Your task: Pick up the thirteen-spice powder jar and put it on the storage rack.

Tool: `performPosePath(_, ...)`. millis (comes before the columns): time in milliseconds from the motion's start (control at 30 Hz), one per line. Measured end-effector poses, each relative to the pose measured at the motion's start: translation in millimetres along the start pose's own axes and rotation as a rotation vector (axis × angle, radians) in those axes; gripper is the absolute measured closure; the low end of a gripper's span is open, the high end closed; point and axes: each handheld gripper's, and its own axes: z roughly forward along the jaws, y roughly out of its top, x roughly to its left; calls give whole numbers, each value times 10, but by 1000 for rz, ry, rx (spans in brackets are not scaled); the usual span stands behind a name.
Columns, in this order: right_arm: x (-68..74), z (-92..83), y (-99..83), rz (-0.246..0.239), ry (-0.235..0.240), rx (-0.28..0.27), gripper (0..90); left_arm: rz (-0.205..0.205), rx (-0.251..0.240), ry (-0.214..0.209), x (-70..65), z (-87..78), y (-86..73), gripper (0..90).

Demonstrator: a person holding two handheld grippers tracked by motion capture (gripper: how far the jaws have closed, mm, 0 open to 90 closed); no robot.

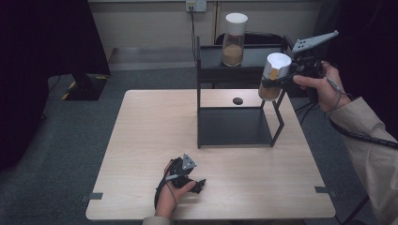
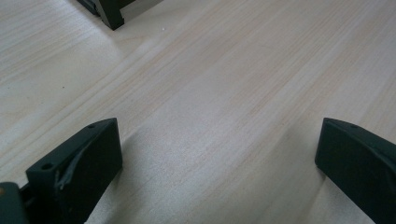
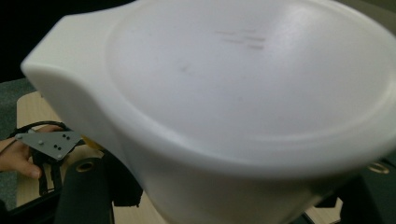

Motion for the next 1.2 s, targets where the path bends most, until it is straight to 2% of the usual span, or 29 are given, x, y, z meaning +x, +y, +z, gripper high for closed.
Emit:
performPosePath(733, -73, -70, 397, 6, -35, -23, 302, -1, 0, 0, 0, 0, -1, 0)
performPosePath(1200, -267, -39, 643, 25, -86, -51, 302, 1, -2, -4, 9, -1, -3, 0)
